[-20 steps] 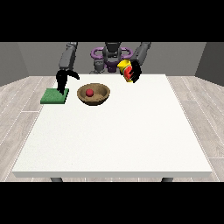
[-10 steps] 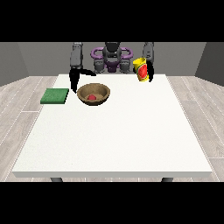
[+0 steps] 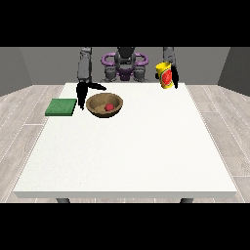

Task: Pick the cup and pour the ball into the bowl, then pick the bowl and place it on the pad

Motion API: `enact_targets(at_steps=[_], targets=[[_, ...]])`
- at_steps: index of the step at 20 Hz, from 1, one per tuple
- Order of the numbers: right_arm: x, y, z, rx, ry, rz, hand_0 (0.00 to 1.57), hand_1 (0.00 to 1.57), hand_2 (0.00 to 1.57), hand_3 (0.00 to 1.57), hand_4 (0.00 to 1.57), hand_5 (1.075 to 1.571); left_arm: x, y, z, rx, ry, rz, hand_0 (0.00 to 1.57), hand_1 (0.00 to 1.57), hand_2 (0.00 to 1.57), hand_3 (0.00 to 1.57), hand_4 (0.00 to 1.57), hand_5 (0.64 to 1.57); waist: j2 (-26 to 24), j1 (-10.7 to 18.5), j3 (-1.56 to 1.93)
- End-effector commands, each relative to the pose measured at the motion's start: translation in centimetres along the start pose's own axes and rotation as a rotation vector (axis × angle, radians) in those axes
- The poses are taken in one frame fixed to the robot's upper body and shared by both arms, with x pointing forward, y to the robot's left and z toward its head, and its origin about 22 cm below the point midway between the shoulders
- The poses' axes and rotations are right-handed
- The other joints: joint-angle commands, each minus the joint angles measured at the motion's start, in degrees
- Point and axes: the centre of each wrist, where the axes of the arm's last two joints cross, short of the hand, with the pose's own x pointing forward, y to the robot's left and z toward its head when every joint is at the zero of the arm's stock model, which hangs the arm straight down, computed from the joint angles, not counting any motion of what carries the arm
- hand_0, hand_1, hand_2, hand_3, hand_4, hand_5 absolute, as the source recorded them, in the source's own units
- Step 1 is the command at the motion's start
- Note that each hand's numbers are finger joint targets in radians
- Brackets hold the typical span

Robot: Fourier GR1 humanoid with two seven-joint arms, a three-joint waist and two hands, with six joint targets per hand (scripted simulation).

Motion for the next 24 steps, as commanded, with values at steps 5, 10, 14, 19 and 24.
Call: enact_targets(at_steps=[5, 10, 14, 19, 24], targets=[[-2.5, 0.0, 0.8, -0.015, -0.066, -0.043, 0.0, 0.0, 0.0, 0.0, 0.0, 1.566, 1.6, 0.8, -1.2, 0.017, -0.091, -0.019, 0.0, 0.0, 0.0, 0.0, 0.91, 1.447, 5.45, 1.69, 0.04], [-4.0, -0.7, 1.9, -0.194, 0.095, -0.039, 1.4, 1.4, 1.57, 0.34, 0.44, 1.432, 1.5, 2.7, -1.4, 0.011, -0.139, -0.023, 0.0, 0.0, 0.0, 0.0, 0.9, 1.442, 7.93, 3.62, 0.03], [-4.4, -0.4, 2.4, -0.216, 0.144, 0.07, 1.57, 1.57, 1.57, 0.73, 0.89, 1.453, 0.0, 2.3, 0.1, -0.009, -0.11, -0.017, 0.0, 0.0, 0.0, 0.0, 0.89, 1.44, 7.0, 3.73, -0.07], [-3.2, 2.2, 1.2, -0.2, 0.178, 0.164, 1.57, 1.57, 1.57, 0.55, 0.88, 1.467, -1.0, 4.8, -0.8, 0.028, -0.034, -0.03, 0.0, 0.0, 0.0, 0.0, 0.9, 1.433, 2.04, 0.33, -0.07], [1.7, 2.6, -2.4, -0.181, 0.265, 0.256, 1.57, 1.57, 1.57, 0.72, 0.84, 1.504, -5.0, 5.3, 3.4, 0.014, 0.089, -0.027, 0.0, 0.0, 0.0, 0.0, 0.92, 1.427, -4.35, -2.39, -0.07]])
